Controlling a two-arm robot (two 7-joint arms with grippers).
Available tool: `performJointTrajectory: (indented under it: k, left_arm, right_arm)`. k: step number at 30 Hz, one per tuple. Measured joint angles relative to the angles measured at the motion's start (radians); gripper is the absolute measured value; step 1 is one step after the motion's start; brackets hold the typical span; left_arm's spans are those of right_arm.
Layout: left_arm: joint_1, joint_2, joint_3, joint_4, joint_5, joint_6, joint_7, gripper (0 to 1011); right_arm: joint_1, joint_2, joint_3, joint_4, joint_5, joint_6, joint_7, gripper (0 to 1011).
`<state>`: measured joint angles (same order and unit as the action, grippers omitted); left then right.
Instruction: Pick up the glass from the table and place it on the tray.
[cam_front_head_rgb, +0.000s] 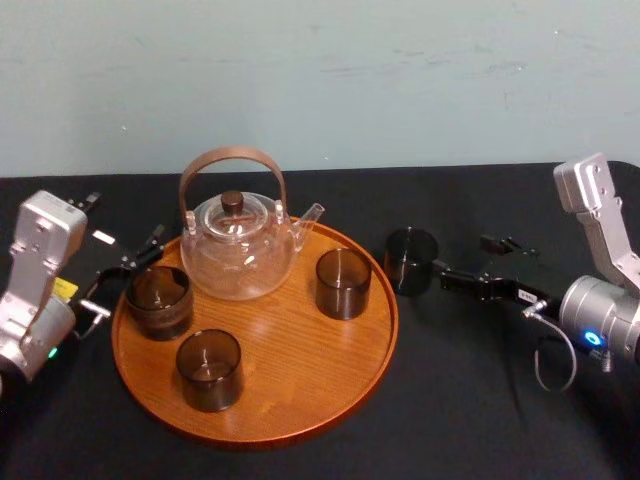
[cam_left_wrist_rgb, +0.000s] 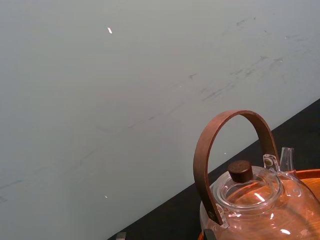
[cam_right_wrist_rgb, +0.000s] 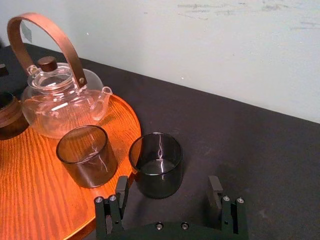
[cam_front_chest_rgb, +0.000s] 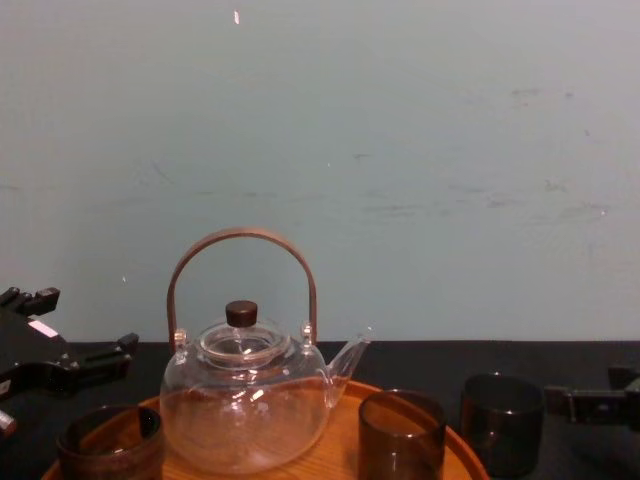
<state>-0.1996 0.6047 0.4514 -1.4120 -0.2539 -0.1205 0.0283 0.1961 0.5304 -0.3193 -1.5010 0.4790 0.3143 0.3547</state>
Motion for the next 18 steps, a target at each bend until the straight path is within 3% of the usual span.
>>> performJointTrajectory:
  k: [18]
  left_arm:
    - [0.0, 0.0, 0.0, 0.0, 0.0, 0.0, 0.0, 1001]
  right_arm:
    - [0.091, -0.05, -0.057, 0.106, -0.065, -0.002, 0.014, 1002]
